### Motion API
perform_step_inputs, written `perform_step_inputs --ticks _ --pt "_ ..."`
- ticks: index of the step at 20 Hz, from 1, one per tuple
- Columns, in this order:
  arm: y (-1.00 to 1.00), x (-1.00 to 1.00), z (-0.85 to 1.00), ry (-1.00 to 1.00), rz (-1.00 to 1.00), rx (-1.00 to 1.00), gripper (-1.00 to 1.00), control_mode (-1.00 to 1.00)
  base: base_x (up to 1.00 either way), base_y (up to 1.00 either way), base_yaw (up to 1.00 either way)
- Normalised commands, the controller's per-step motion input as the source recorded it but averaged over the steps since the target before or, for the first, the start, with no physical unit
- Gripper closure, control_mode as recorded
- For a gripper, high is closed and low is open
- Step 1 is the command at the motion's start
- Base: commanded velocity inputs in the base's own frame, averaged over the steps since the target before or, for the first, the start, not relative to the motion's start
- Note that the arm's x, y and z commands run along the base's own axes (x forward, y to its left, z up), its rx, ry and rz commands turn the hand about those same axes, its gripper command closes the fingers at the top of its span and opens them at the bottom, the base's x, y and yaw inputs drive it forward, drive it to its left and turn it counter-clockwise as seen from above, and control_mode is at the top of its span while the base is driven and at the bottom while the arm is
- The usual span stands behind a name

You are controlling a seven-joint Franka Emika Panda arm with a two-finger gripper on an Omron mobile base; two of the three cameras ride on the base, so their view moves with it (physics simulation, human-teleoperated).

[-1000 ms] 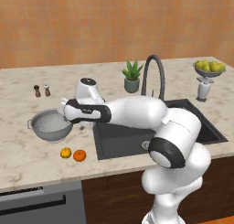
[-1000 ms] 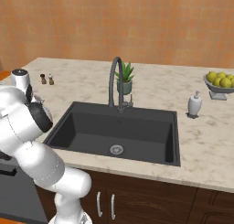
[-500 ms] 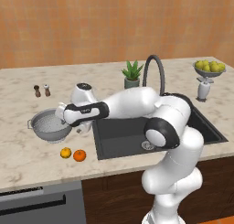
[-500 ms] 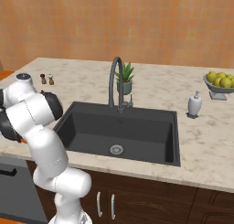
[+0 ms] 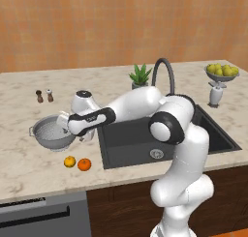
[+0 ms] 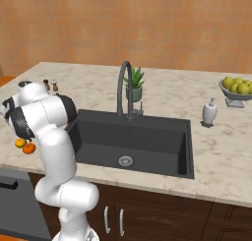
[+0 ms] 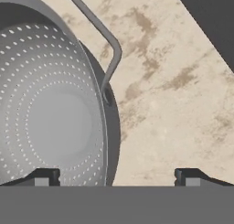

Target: Put the colander in the sink, put the tangerine, orange in the colander, and turn on the sink faucet and pour water over the colander.

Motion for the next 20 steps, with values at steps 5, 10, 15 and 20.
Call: perform_step_inputs --ticks 5,10,15,20 --pt "0.16 0.29 -0.13 0.00 0.00 -0.04 -1.00 -1.00 0.00 0.00 0.00" --pt "0.14 0.24 -0.15 0.00 0.00 0.00 -1.00 -1.00 0.00 0.00 0.00" --pt "0.07 -0.02 -0.28 0.00 0.00 0.02 1.00 -1.00 0.00 0.00 0.00" --pt "-0.07 -0.21 -0.24 0.00 0.00 -0.01 1.00 -1.00 0.00 0.00 0.00"
